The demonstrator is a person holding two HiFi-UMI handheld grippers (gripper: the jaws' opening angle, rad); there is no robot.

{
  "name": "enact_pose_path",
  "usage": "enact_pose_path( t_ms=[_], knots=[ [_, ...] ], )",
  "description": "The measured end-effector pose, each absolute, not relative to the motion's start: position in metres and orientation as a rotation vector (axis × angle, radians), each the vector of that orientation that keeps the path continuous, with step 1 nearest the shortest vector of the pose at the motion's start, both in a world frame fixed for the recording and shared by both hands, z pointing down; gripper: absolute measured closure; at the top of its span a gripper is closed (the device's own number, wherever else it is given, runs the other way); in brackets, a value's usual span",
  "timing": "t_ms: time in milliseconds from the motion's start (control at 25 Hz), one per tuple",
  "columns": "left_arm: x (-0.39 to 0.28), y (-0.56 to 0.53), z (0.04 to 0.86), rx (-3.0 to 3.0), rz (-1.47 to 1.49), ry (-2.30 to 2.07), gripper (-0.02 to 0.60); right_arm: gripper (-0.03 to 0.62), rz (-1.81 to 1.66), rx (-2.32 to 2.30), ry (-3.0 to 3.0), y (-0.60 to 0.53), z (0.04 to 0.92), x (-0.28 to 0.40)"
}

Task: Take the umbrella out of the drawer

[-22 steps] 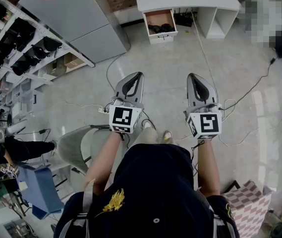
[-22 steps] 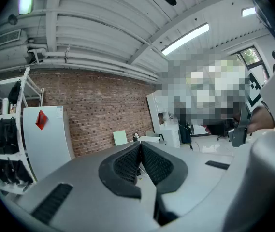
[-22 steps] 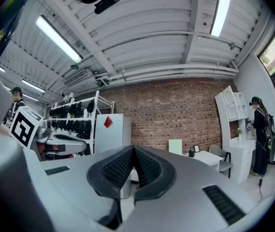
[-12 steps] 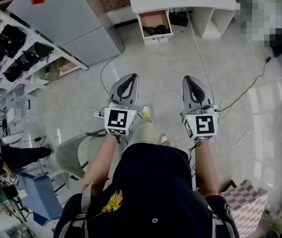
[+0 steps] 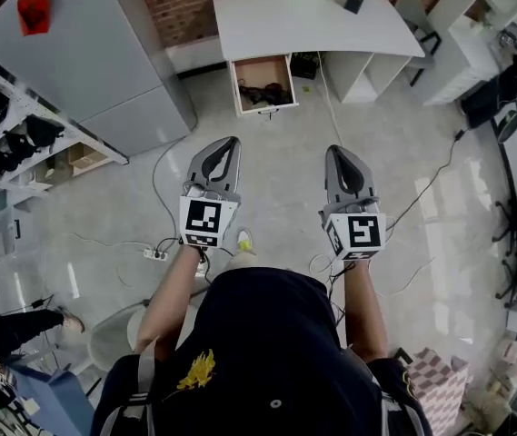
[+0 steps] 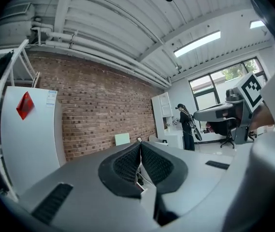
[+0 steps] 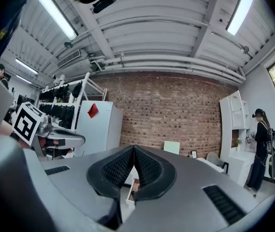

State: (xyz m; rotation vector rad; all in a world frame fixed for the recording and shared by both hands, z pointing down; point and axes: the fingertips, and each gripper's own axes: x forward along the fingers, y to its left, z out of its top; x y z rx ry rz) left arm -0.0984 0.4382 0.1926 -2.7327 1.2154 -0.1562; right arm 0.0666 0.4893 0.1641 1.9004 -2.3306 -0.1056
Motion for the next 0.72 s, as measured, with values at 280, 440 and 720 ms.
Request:
enact_pose_path(
  t_ms=[280, 440, 720],
  knots=[
    [-0.130, 0.339, 0.184, -2.742, -0.071, 1.117, 0.563, 0.491, -0.146, 1.918, -2.332, 0.388, 0.142, 0.036],
    [-0.123, 0.311, 0.189, -2.689, -0.120, 1.024, 0.563, 0.460, -0.158, 1.898, -2.300, 0.354, 0.144, 0.037],
    [-0.087, 0.253, 0.215, -2.765, -0.202, 0.855, 0.563, 0.354, -0.068, 1.876, -2.321, 0.285, 0.159, 0.053]
  ],
)
